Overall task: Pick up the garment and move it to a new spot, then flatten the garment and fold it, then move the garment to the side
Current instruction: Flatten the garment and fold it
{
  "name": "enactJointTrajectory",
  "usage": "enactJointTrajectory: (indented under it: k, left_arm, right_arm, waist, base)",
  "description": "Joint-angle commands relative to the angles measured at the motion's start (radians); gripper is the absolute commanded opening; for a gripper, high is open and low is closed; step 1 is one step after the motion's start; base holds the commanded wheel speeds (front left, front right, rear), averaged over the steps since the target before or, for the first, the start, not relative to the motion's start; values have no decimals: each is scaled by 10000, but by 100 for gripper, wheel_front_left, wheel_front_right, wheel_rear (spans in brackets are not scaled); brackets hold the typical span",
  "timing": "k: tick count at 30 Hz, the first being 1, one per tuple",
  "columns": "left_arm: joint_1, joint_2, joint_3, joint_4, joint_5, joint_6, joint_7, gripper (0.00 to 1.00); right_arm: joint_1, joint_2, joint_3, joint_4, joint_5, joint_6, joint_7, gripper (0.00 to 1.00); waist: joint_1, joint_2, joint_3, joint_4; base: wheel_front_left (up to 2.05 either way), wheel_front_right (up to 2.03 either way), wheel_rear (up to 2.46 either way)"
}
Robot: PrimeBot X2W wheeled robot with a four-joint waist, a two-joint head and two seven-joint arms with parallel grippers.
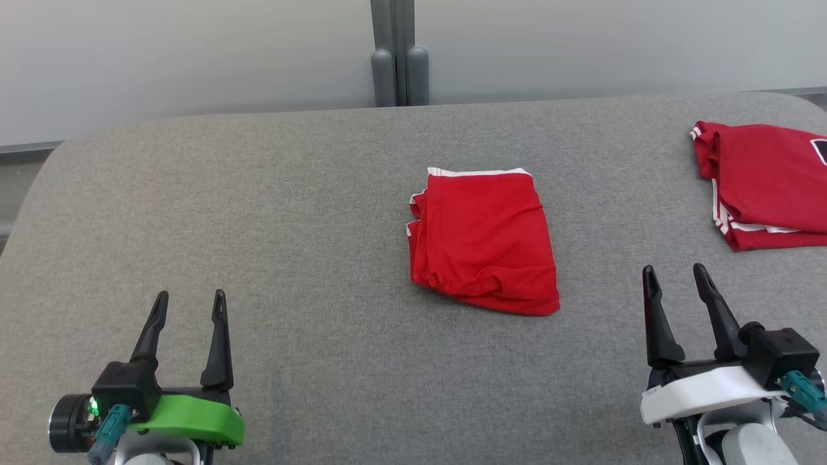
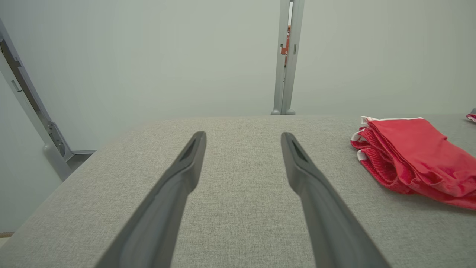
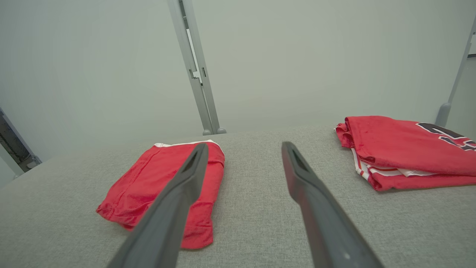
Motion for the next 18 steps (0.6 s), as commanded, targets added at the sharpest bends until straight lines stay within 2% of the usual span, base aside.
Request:
enactJointTrajectory:
  k: [1,18]
  left_arm:
    - [201,-7,79,-51,48,33,2,100]
    - [453,-38,220,-67,218,2,2,100]
  right_arm:
    - [156,14,-20,-37,-72,-3,-27,100]
    - [343,9,132,180,-196,-3,-27,100]
  waist:
    - [0,0,-63,35]
    - [0,0,-345,146]
  base:
    - [0,0,0]
    - [0,0,0]
